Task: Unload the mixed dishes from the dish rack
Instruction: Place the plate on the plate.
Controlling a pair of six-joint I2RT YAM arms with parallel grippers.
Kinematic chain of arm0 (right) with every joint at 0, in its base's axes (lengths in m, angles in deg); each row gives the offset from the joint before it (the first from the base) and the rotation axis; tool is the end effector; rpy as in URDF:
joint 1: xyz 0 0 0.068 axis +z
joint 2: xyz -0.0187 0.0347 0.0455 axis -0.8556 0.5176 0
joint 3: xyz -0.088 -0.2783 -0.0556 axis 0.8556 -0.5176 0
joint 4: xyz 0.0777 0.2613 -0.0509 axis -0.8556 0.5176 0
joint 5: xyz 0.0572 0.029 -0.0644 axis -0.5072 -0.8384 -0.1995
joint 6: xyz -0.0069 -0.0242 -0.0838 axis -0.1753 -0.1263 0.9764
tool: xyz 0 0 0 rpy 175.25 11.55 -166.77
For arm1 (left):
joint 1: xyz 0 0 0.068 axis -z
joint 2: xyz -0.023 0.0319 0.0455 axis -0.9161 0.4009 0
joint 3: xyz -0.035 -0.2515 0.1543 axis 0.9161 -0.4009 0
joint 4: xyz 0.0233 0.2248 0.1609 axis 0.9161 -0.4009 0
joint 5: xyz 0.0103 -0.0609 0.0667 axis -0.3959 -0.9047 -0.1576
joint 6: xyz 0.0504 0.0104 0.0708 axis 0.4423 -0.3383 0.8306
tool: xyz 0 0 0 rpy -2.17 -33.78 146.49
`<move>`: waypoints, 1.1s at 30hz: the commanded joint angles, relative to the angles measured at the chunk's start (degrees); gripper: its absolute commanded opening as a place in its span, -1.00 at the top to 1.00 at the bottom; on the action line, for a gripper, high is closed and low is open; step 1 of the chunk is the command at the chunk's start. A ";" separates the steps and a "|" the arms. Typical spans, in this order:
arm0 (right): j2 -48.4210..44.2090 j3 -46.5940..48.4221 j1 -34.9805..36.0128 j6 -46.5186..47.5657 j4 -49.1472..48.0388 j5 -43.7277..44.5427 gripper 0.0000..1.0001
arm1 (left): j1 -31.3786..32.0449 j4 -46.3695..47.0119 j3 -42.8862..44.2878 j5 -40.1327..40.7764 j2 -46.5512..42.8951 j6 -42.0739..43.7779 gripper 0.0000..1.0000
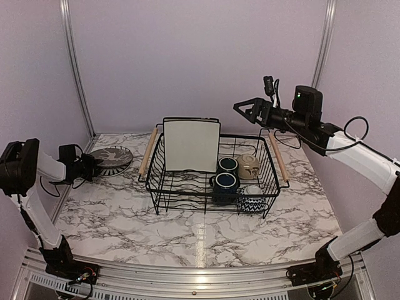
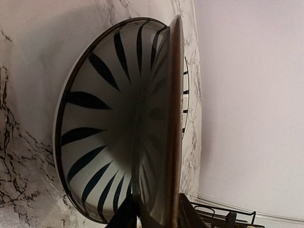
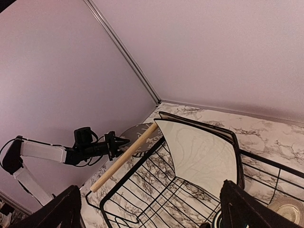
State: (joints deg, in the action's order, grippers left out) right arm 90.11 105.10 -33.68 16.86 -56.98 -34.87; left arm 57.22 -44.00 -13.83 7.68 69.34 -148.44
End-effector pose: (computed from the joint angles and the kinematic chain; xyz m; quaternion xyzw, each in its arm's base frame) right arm 0.3213 0.1937 0.4003 -0.1559 0.7245 0.4595 0.4896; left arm 0.3910 0.0296 0.1341 -0.4576 0.7099 -0.4195 0.3327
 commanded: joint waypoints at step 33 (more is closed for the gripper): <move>0.99 -0.82 -0.27 0.68 -0.46 -0.47 -0.97 | 0.19 -48.78 23.92 11.66 0.07 14.80 -0.82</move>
State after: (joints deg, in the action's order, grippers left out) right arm 91.27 104.05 -33.68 16.88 -57.42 -35.55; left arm 57.30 -86.27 8.92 16.89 68.60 -134.82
